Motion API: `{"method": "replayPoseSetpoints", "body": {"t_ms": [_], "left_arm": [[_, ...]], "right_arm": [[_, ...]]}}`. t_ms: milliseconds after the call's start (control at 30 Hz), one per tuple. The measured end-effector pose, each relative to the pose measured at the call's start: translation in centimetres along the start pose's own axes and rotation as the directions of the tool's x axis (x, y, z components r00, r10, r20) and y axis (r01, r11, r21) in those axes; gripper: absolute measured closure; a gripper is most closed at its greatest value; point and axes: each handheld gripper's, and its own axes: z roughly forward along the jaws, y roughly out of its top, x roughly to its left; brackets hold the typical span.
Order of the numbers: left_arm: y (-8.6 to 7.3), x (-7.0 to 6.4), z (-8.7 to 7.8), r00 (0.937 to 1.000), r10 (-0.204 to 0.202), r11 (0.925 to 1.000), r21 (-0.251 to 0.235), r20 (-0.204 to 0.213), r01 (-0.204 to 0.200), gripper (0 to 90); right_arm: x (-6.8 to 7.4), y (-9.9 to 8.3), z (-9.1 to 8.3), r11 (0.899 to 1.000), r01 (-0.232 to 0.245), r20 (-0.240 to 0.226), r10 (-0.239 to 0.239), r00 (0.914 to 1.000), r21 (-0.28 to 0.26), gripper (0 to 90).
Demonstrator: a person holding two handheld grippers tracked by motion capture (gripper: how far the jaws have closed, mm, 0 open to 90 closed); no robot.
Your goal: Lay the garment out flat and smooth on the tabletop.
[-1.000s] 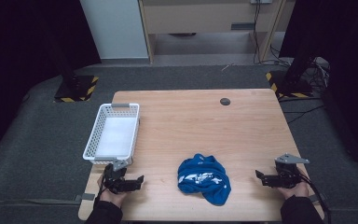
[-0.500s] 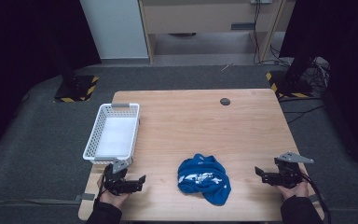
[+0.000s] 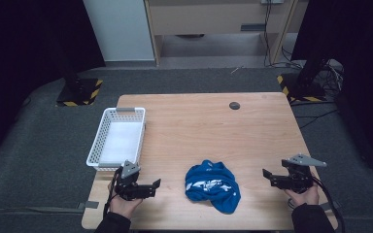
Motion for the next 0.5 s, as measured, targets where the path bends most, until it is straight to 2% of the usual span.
{"method": "replayPoseSetpoints", "body": {"t_ms": [167, 333, 500], "left_arm": [[0.6, -0.3, 0.4, 0.9998, 0.003, 0.9999, -0.011, 0.019, -0.003, 4.9], [1.4, -0.7, 1.0, 0.9993, 0.011, 0.9998, -0.02, 0.036, -0.01, 5.0], [2.0, -1.0, 2.0, 0.9974, -0.008, 0.9997, -0.024, 0.072, 0.01, 5.5]], "right_arm": [[0.4, 0.6, 0.3, 1.0, 0.007, -0.025, -0.007, 0.9997, -0.004, 13.2], [0.9, 1.2, 0.4, 0.999, -0.002, -0.054, 0.0, 0.9985, -0.037, 16.1], [1.5, 1.8, 0.9, 0.999, -0.005, -0.08, 0.001, 0.9968, -0.049, 18.3]]}}
